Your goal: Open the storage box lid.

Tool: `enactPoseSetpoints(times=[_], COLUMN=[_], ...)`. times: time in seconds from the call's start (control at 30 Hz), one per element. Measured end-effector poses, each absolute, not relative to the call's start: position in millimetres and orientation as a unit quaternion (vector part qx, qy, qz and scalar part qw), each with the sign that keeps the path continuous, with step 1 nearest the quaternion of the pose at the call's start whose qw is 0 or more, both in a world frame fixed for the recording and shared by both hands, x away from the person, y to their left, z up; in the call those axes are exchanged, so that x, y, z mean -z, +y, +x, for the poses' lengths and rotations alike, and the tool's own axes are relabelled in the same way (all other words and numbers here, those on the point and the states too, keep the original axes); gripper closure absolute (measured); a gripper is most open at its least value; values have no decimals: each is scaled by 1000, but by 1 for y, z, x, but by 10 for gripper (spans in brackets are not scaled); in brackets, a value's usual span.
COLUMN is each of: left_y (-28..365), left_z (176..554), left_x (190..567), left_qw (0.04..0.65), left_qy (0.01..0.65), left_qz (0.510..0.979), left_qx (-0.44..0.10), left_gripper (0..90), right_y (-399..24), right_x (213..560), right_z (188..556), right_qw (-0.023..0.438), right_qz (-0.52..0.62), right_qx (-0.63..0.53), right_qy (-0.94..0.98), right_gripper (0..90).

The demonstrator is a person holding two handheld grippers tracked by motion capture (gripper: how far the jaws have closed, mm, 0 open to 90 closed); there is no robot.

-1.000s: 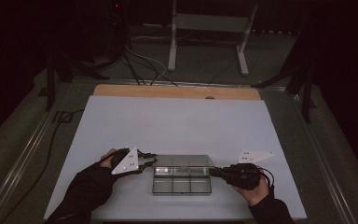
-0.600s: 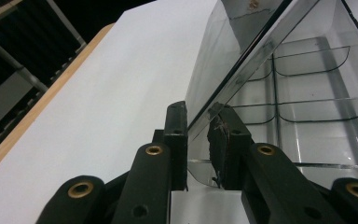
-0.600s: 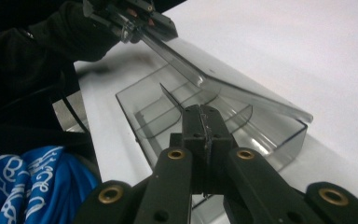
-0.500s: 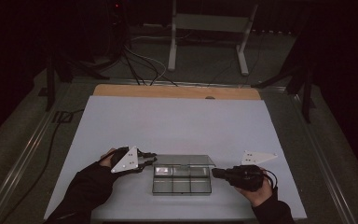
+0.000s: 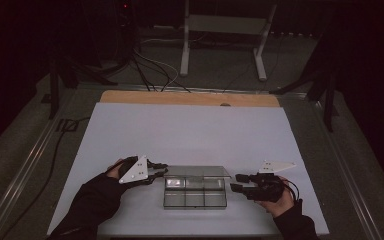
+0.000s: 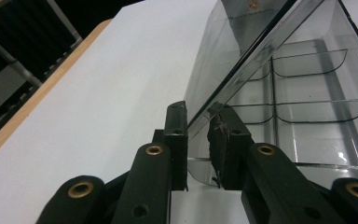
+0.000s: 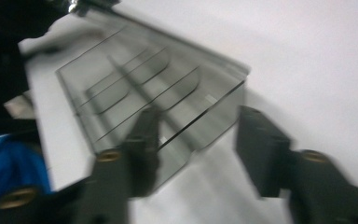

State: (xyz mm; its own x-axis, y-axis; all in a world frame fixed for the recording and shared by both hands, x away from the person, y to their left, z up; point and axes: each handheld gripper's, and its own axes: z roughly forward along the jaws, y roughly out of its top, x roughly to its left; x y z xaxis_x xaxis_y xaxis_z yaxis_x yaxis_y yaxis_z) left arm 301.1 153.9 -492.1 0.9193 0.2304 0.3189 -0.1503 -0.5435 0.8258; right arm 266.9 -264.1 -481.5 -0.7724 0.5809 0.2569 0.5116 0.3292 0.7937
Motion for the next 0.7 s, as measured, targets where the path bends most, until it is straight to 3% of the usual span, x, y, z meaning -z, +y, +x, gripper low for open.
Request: enactPoseSetpoints(times=[0.1, 0.7], left_y=[154, 155], left_z=[301, 305], left_x=[492, 490], left_qw=[476, 478], left_qy=[24, 31], left_qz=[857, 858], left_qx=[-197, -186], left_gripper=[799, 809], right_y=[-261, -247], right_x=[480, 482], right_z=[269, 287], right_qw=[47, 115], right_qz=[332, 278], right_qx=[-464, -470], right_qy=[820, 830], right_gripper=[377, 492])
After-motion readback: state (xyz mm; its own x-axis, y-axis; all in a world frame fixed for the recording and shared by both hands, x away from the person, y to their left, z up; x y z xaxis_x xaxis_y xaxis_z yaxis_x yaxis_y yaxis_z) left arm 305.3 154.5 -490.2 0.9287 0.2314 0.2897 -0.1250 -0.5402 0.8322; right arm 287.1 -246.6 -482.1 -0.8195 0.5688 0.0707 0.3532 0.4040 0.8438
